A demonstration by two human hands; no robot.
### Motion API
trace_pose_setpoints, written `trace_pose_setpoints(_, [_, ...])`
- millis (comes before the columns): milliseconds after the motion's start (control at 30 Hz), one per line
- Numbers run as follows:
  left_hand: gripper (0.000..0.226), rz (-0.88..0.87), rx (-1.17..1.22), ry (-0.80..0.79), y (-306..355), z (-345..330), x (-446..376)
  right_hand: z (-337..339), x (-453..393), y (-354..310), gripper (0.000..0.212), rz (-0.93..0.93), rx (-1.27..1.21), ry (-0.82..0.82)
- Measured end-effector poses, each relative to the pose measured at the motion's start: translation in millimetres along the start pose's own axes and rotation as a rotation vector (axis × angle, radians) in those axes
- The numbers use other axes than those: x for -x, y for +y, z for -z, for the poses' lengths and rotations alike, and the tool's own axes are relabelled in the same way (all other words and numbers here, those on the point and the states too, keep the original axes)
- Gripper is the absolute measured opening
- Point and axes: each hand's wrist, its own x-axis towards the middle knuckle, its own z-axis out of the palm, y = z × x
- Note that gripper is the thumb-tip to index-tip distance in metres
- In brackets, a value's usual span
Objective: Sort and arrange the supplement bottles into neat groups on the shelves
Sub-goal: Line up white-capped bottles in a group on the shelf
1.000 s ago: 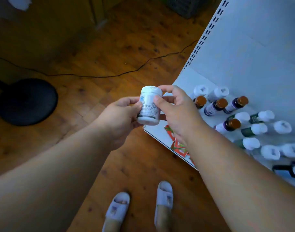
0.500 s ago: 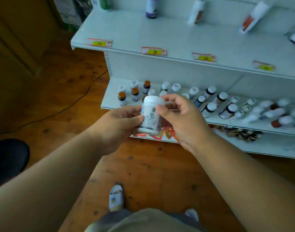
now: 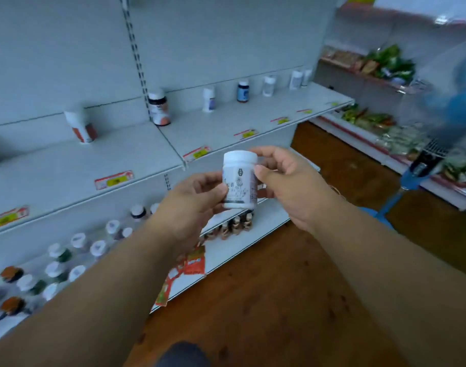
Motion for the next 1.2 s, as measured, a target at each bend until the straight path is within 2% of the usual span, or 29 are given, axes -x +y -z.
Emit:
trace_pose_setpoints(167, [0.045, -0.002, -0.079, -0.107, -1.7, -62.6, -119.3, 90.7, -64.2, 15.2, 0.031, 0.007, 0.057, 0.144])
trace_pose_setpoints(433, [0.021, 0.102, -0.186, -0.326, -11.1, -162.5, -279.2, 224.8, -139.2, 36.7, 0.028, -0.057, 0.129, 0.351])
trace_pose_setpoints(567, [0.035, 0.109, -0.137, -0.363, -25.0, -235.4, -345.9, 305.3, -175.6, 55.9, 0.033, -0.071, 0.140, 0.423])
trace_pose_setpoints(733, [0.030, 0.120, -0.139, -0.248, -44.7, -304.1, -419.3, 398.9, -238.5, 77.7, 0.034, -0.038, 0.083, 0.320])
trace_pose_setpoints(867, [0.033, 0.126, -0.161, -0.110, -46.4, -325.0, -468.5, 442.3, -300.3, 84.8, 0.034, -0.052, 0.040, 0.191])
trace_pose_setpoints(1033, [0.024, 0.058, -0.333, 0.109, -41.6, -321.0, -540.2, 463.6, -404.8, 103.6, 0.040, -0.087, 0.061, 0.054])
trace_pose_setpoints(1200, [0.028, -0.013, -0.509, 0.287, -52.5, -300.2, -632.3, 463.8, -513.0, 129.3, 0.040, -0.054, 0.247, 0.005])
